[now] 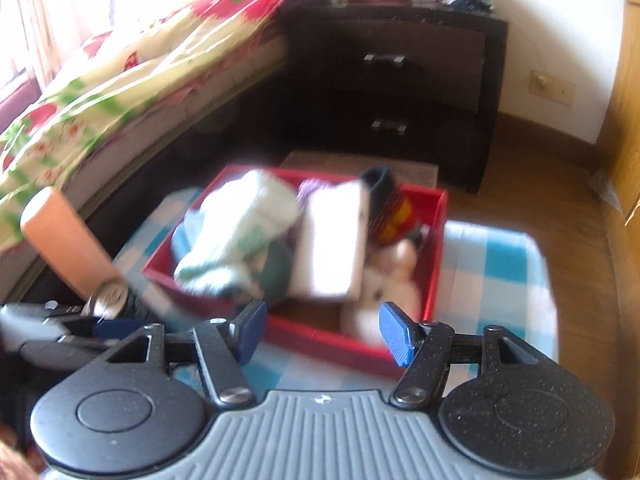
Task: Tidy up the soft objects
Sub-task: 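Release the white towel and foam block into the red box with both grippers, then grasp the blue face mask with the left while the right grasps the pink knit hat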
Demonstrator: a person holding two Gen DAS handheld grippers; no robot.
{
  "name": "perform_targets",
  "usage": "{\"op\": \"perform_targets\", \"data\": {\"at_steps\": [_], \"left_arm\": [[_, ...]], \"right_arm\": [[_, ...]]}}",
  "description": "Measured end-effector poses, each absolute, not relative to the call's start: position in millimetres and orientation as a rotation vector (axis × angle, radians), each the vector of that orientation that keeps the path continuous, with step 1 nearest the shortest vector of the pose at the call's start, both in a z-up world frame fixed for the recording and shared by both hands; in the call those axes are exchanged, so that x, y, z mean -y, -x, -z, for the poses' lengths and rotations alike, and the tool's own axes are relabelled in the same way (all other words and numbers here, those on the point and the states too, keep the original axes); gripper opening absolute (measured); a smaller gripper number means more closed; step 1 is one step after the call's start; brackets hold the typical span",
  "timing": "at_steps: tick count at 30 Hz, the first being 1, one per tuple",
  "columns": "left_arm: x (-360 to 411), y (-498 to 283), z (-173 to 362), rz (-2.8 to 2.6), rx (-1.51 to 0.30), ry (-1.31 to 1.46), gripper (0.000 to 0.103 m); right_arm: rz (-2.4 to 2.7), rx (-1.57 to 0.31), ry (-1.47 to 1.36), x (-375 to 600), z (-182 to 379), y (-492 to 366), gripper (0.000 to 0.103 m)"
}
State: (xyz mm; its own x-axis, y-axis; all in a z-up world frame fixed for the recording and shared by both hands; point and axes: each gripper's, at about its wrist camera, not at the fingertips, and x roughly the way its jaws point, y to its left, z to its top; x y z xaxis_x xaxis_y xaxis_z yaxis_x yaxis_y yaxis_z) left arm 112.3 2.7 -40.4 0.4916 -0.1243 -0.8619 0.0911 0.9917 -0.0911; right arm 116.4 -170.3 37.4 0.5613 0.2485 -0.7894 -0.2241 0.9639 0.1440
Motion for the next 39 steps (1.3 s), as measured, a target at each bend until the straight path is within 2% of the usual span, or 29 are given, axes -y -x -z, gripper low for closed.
{"op": "perform_targets", "data": {"at_steps": [9, 13, 27, 39], "left_arm": [[8.9, -124.7, 53.1, 0.143, -1.056, 0.007, 0.08], [17.1, -123.4, 55.5, 0.161, -1.064, -0.013, 0.076], [39.8, -125.9, 72.4, 0.167, -1.074, -0.076, 0.077], [39.3, -132.5, 105.0, 0.134, -1.174, -0.075, 0.078]], "right_arm": [[-0.286, -1.046, 0.03, 159.1, -2.9, -93.8, 0.045], [-0.272, -1.078, 0.044, 165.0, 6.8, -96.0, 0.045], [-0.244, -1.092, 0.04, 180.7, 10.6, -95.8, 0.049], [-0.241, -1.104, 0.043, 183.3, 15.9, -96.4, 0.049]]}}
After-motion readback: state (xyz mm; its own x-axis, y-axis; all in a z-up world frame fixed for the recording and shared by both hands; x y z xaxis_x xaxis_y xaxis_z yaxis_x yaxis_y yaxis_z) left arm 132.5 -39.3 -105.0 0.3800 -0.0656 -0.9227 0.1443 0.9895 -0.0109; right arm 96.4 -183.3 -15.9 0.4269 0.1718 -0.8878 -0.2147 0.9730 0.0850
